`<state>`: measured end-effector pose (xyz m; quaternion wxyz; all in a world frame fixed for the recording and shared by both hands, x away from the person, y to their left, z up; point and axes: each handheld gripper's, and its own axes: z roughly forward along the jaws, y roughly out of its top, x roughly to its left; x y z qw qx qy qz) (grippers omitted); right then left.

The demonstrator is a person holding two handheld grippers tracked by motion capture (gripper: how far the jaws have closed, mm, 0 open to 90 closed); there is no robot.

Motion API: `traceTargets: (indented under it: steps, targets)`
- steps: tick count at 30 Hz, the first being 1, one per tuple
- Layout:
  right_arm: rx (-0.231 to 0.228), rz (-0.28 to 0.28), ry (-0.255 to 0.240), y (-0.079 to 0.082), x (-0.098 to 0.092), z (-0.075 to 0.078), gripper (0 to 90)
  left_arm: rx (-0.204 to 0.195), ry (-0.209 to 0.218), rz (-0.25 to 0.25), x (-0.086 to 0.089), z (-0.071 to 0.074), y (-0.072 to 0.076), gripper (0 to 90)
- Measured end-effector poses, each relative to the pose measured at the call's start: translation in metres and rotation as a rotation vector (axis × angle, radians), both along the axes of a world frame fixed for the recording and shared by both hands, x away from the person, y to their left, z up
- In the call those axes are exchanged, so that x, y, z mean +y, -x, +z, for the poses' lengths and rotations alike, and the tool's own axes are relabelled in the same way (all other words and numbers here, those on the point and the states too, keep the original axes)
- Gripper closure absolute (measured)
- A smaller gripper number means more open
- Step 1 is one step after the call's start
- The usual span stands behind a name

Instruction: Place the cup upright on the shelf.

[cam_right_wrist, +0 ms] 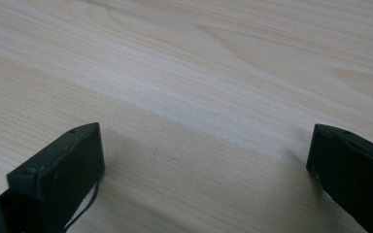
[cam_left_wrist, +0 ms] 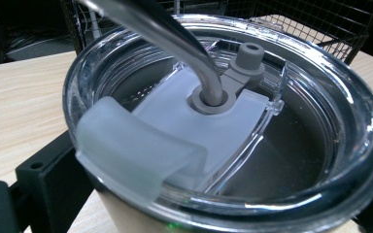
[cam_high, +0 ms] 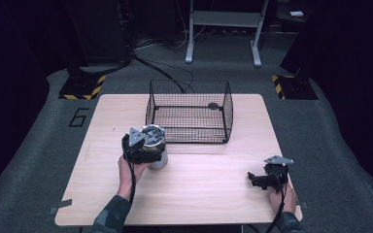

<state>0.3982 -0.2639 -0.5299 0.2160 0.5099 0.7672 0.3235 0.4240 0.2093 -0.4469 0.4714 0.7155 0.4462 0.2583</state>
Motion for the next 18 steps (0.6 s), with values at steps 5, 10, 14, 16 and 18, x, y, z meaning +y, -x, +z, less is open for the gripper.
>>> traceTargets:
  steps: [5,10,14,16,18]
  targets:
    - [0.000,0.000,0.000,0.0000,0.0000,0.0000,0.0,-0.007,0.002,0.002,-0.0005,-0.0012,0.0013,2.9]
    - [0.000,0.000,0.000,0.0000,0.0000,0.0000,0.0,-0.011,-0.008,-0.008,0.0007,-0.0012,0.0015,3.3]
    - [-0.001,0.001,0.001,0.0000,-0.0001,0.0000,0.0,-0.021,-0.023,-0.022,0.0008,-0.0001,0.0031,3.9]
    - [0.000,0.000,0.000,0.0000,-0.0001,0.0000,0.0,-0.026,-0.023,-0.028,0.0023,-0.0001,0.0029,3.9]
    - [-0.001,0.000,0.001,0.0000,0.0000,0.0000,0.0,-0.021,-0.017,-0.026,0.0035,0.0002,0.0038,3.9]
